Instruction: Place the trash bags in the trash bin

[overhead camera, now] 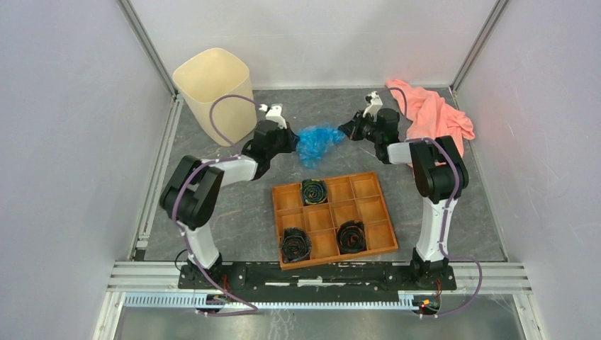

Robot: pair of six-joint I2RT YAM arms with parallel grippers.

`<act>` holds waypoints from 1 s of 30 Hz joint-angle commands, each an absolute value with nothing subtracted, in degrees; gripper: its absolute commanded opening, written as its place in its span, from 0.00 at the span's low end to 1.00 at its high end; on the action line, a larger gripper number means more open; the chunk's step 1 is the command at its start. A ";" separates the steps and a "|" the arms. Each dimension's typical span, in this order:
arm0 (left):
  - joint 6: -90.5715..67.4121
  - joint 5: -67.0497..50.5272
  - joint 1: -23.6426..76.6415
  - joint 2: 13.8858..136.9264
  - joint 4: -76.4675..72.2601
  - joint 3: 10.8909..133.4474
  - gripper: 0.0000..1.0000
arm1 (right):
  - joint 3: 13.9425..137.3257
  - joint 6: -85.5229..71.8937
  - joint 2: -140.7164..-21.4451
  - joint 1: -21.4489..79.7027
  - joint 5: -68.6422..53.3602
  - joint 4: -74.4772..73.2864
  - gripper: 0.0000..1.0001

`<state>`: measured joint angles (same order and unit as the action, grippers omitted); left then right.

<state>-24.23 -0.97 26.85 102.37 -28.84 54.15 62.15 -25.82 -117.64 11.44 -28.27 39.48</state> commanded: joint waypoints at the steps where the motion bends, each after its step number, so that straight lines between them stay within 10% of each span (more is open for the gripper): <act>1: -18.09 11.35 26.50 94.18 -39.33 48.89 0.02 | 56.57 -23.27 -110.30 8.77 -27.66 43.90 0.01; 12: -23.00 11.11 26.39 96.06 -31.34 52.97 0.05 | 49.98 -19.92 -103.73 5.73 -27.87 45.96 0.00; 20: -30.50 12.15 25.39 92.57 -11.87 58.40 0.81 | 48.98 -20.41 -101.76 5.42 -26.89 43.33 0.01; 30: -26.23 13.92 34.08 75.64 0.64 53.73 1.00 | 50.45 -21.77 -103.18 5.02 -27.92 41.67 0.02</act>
<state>-27.99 13.41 28.01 78.08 -3.68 53.34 49.23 -21.61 -104.29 5.52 -27.94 41.65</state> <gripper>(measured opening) 0.994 0.021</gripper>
